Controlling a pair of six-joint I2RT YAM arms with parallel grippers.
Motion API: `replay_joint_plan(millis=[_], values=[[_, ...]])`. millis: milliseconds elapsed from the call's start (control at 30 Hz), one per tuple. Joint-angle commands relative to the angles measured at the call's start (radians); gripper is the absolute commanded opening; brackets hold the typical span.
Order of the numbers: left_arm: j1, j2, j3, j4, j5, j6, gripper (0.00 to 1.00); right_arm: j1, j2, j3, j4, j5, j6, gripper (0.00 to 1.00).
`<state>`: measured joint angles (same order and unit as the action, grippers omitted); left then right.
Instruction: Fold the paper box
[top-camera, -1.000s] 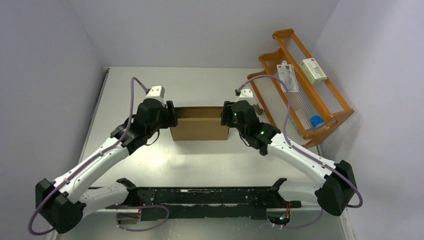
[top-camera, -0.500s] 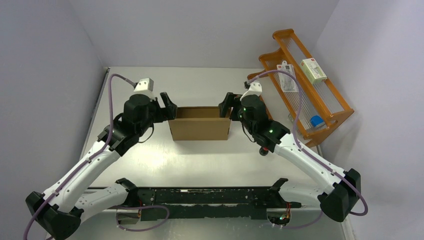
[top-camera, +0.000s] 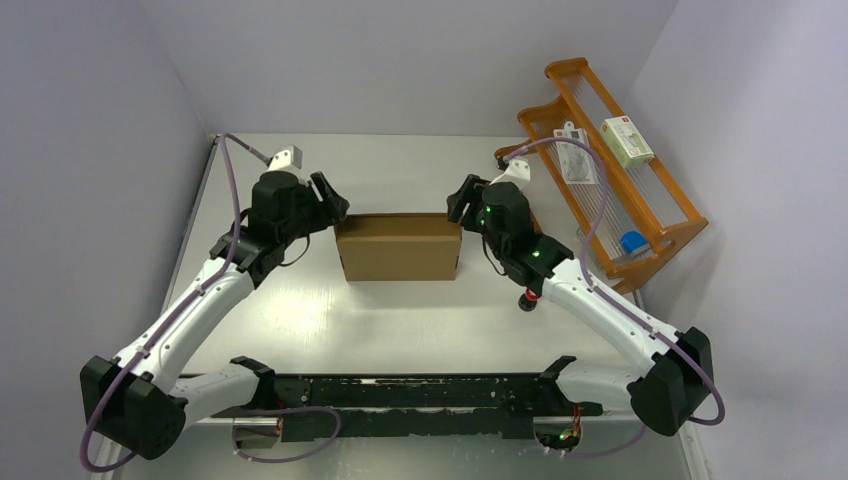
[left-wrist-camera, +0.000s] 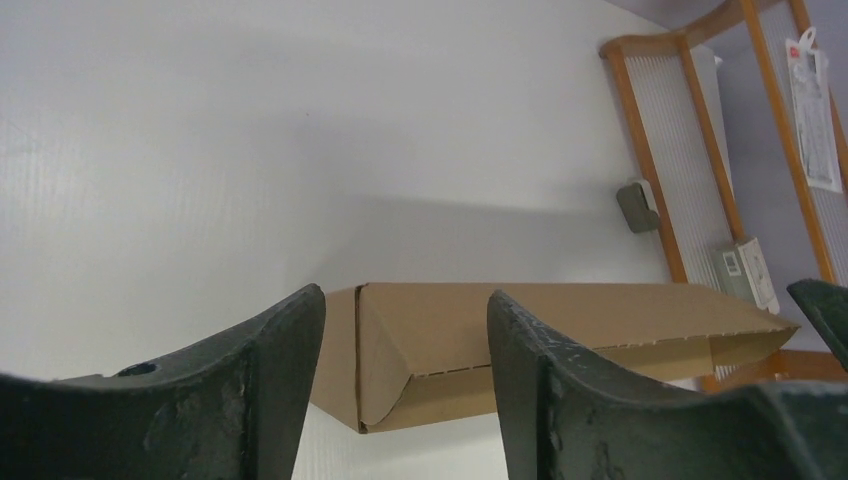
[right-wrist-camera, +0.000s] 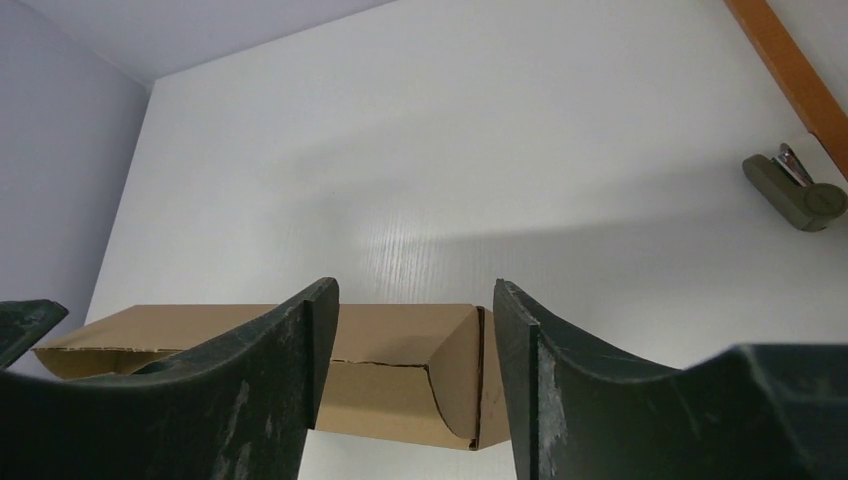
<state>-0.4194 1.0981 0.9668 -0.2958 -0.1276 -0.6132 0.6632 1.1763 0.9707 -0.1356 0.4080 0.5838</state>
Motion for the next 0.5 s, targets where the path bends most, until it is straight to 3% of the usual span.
replay_joint_plan(millis=[0,467], values=[[0.007,-0.004,-0.033,0.065,0.075,-0.018,0.64,-0.004,0.014,-0.034,0.040,-0.019,0.010,0.60],[0.008,-0.054,-0.190,0.107,0.140,-0.017,0.54,-0.004,-0.056,-0.228,0.130,-0.080,0.010,0.53]])
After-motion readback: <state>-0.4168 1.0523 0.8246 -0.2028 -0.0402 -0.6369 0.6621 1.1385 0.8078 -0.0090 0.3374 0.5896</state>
